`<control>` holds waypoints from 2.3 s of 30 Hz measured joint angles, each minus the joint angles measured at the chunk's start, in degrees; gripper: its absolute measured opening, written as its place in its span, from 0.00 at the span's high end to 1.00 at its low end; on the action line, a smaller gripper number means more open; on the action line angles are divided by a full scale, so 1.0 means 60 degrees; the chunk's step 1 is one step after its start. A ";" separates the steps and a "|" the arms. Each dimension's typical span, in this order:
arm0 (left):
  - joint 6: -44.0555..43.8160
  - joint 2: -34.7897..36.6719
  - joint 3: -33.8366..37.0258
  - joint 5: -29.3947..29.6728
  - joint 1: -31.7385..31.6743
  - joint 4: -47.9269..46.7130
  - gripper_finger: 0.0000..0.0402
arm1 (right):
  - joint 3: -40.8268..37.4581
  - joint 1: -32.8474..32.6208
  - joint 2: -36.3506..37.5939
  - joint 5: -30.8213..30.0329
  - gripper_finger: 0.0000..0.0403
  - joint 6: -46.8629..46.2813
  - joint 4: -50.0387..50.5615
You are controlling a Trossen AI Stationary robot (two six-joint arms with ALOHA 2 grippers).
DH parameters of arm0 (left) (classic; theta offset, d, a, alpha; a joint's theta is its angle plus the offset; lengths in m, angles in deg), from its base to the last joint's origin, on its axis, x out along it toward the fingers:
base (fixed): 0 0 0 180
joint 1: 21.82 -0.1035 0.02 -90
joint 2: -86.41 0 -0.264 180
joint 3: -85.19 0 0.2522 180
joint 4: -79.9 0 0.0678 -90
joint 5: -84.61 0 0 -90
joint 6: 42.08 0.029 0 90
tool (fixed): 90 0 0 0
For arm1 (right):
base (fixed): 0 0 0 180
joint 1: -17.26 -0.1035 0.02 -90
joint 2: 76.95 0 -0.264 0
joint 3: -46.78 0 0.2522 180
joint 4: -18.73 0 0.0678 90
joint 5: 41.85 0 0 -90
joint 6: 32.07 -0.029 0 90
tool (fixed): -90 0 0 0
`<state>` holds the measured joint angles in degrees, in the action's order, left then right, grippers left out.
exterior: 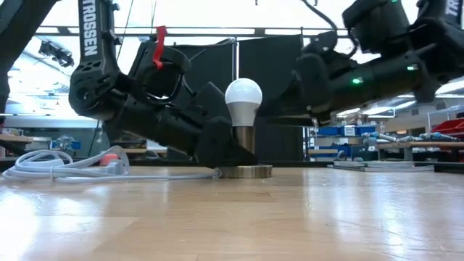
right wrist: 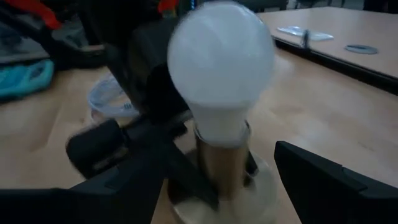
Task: Screw lightbulb
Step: Remove the lightbulb from the lamp
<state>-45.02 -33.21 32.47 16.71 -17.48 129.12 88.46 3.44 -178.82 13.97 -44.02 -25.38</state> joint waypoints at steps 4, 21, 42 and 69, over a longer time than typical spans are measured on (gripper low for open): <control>-0.0110 -0.0194 0.0054 -0.0074 0.0012 0.0364 0.52 | 0.0314 0.0222 -0.0205 0.0365 0.23 0.0108 0.0027; -0.0083 -0.0291 0.0234 -0.0200 0.0031 0.0832 0.50 | 0.0418 0.0310 -0.0193 0.0625 0.23 0.0226 0.0192; -0.0123 -0.0291 0.0281 -0.0200 0.0035 0.0843 0.50 | 0.0456 -0.0074 -0.0193 0.0704 0.23 -0.0010 0.0408; -0.0254 -0.0302 0.0284 -0.0207 0.0035 0.0879 0.50 | 0.0510 0.0157 -0.0193 0.0100 0.23 0.0272 0.0191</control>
<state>-46.55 -35.02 34.17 15.47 -17.27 134.39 91.52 4.38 -179.98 14.57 -42.39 -24.24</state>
